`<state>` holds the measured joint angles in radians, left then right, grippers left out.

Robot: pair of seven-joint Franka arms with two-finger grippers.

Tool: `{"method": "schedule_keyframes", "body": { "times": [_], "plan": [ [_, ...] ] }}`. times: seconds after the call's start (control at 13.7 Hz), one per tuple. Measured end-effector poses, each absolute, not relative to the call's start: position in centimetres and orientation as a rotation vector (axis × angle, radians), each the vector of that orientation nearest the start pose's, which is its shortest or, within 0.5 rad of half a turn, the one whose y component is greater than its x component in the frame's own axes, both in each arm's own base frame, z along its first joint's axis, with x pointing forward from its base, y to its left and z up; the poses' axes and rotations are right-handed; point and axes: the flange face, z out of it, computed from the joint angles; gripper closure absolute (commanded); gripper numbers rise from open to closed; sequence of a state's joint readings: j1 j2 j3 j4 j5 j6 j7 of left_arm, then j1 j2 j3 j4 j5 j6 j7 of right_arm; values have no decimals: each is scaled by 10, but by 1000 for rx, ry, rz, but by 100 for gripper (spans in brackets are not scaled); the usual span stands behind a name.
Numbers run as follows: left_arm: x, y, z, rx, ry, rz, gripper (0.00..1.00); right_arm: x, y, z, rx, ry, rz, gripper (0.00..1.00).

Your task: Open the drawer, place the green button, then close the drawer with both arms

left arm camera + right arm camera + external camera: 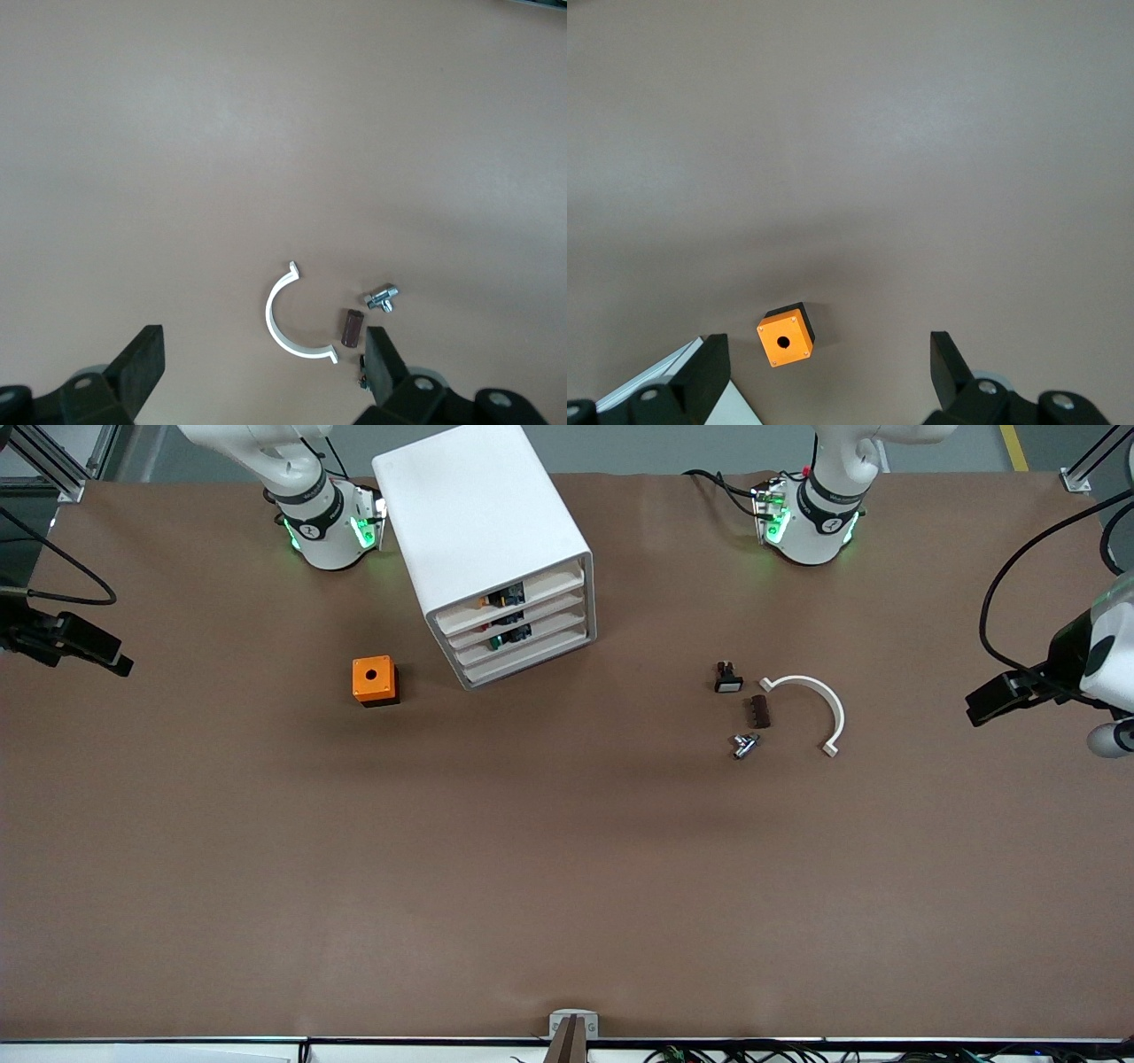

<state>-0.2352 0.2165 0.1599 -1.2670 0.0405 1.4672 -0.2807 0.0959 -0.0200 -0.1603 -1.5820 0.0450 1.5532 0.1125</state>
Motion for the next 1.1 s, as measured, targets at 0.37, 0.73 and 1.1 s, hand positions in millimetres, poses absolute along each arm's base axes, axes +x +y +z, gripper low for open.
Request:
{"method": "schedule_keyframes", "body": {
  "times": [0.37,0.73,1.1],
  "plan": [
    [574,-30,632,-3150,-242,18,0,545,-28,629,-3083,264,24,0],
    [531,-64,620,-3154,-137,19,0,544,-27,645,-3086,258,-18,0],
    [512,-74,617,-3140,-115,7,0,543,-28,666,-3086,257,-76,0]
  ]
}}
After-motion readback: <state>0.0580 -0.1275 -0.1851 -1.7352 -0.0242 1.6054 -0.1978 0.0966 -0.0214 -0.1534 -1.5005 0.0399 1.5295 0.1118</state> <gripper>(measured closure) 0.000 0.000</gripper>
